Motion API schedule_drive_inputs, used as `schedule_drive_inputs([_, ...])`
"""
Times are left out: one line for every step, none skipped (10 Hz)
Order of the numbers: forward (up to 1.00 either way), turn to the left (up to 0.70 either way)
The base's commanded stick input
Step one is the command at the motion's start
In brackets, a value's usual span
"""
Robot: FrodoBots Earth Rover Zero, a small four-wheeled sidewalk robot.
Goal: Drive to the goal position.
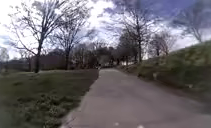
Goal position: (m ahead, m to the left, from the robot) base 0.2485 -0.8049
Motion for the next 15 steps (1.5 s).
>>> schedule_drive_inputs([0.85, 0.01])
schedule_drive_inputs([0.85, 0.01])
schedule_drive_inputs([0.85, 0.01])
schedule_drive_inputs([0.85, 0.01])
schedule_drive_inputs([0.85, 0.01])
schedule_drive_inputs([0.85, 0.01])
schedule_drive_inputs([0.85, 0.01])
schedule_drive_inputs([0.85, 0.01])
schedule_drive_inputs([0.85, 0.01])
schedule_drive_inputs([0.85, 0.01])
schedule_drive_inputs([0.85, 0.01])
schedule_drive_inputs([0.85, 0.01])
schedule_drive_inputs([0.85, 0.01])
schedule_drive_inputs([0.85, 0.01])
schedule_drive_inputs([0.85, 0.01])
